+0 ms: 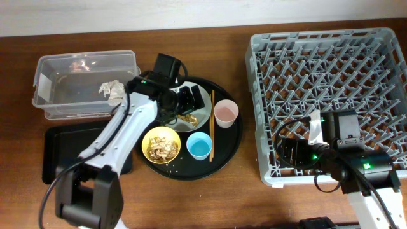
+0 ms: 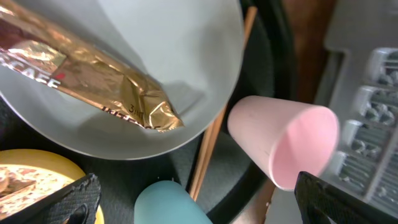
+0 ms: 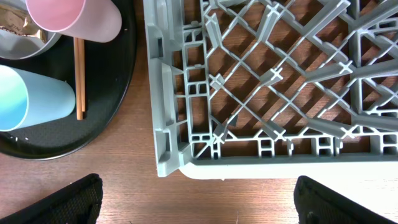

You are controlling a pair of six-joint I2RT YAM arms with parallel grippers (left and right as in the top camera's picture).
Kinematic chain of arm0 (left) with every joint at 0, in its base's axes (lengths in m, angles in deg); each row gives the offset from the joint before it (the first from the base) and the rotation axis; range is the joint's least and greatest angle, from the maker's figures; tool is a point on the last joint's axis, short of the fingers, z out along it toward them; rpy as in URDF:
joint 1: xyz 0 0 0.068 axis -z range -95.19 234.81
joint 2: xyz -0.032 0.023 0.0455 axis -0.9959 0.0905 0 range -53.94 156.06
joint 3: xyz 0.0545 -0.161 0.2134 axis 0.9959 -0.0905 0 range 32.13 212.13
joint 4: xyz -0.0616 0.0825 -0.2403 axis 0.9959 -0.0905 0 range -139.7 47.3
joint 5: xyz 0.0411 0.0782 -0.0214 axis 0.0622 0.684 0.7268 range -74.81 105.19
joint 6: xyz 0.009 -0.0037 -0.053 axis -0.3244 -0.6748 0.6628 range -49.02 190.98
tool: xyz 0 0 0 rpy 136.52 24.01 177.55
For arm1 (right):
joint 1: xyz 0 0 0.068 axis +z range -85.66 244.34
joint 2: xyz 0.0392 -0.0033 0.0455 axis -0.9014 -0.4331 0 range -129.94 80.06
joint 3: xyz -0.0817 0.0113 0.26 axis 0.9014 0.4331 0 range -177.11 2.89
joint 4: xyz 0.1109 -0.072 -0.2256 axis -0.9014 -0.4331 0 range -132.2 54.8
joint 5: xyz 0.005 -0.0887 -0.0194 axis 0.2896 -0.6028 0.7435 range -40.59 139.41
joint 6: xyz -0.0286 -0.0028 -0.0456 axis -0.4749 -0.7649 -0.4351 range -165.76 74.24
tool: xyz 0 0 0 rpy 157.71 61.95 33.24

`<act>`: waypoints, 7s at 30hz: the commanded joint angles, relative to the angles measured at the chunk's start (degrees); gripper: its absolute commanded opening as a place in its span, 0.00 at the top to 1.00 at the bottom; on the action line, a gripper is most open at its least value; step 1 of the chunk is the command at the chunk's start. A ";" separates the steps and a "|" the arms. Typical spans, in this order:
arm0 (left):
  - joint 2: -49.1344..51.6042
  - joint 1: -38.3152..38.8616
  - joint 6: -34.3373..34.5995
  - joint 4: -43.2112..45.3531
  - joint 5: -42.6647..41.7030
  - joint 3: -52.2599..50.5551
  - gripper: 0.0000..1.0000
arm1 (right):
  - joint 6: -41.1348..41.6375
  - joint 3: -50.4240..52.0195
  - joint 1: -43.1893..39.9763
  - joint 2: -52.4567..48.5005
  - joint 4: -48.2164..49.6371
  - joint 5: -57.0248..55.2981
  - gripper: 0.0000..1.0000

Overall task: Sort waste into correct bins and load items into the dishwasher rack
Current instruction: 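Grasp the gold wrapper on the plate with the left gripper, drop into clear bin, then grasp the yellow bowl rim with the left gripper and lift it, then tip the yellow bowl over the black tray to dump shells, then set the yellow bowl back on the round tray with the left gripper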

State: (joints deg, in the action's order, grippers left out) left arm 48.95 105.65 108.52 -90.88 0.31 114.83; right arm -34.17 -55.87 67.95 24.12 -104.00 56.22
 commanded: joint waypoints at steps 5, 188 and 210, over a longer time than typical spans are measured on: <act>6.99 0.11 3.45 0.57 4.39 -0.52 0.01 | -0.42 -0.94 -0.37 0.17 0.02 0.26 0.02; -2.86 -58.21 -57.46 -14.27 -74.75 -20.57 1.00 | -0.42 -0.94 -0.37 0.17 -0.02 0.26 0.02; -6.14 5.35 -34.07 -0.46 11.72 -15.52 0.99 | -0.42 -0.94 -0.37 0.17 -0.04 0.28 0.02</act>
State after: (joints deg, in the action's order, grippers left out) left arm 41.91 110.78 73.25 -91.27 10.96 99.05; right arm -34.21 -55.94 67.95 24.08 -104.02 56.26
